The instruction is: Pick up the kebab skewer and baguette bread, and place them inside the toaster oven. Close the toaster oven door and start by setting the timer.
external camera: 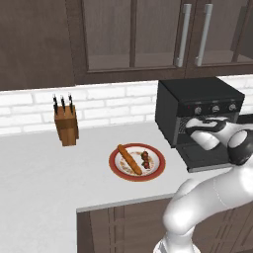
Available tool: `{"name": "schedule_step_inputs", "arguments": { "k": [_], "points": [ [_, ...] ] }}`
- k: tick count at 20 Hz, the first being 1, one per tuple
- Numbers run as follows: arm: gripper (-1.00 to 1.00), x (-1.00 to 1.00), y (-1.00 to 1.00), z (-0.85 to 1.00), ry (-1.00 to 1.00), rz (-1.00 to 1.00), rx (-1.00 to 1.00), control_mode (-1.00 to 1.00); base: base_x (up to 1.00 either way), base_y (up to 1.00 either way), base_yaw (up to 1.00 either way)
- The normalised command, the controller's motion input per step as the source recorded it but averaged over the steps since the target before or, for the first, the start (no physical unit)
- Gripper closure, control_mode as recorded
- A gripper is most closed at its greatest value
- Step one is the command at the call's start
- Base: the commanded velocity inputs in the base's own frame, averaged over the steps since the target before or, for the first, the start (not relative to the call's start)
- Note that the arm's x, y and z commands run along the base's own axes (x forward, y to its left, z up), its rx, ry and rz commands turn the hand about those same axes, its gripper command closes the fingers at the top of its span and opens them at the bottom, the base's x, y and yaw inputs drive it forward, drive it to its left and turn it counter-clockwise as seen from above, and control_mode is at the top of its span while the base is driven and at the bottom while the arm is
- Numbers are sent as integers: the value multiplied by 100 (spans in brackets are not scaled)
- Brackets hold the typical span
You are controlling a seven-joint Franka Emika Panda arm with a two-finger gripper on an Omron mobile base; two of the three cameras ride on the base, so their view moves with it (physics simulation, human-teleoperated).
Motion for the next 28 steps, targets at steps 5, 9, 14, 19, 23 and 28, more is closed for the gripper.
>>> {"name": "schedule_step_inputs", "arguments": {
  "k": [5, 9, 14, 19, 23, 28],
  "points": [
    [-100, 0, 0, -18, 11, 0, 0, -100, 0, 0, 0],
    [-100, 0, 0, -8, 8, 0, 0, -100, 0, 0, 0],
    [-100, 0, 0, -13, 6, 0, 0, -100, 0, 0, 0],
    [-100, 0, -1, -24, 7, 0, 0, -100, 0, 0, 0],
    [-100, -11, -10, -55, 5, 0, 1, -100, 0, 0, 0],
    [-100, -32, -20, -70, 4, 0, 4, -100, 0, 0, 0]
  ]
}}
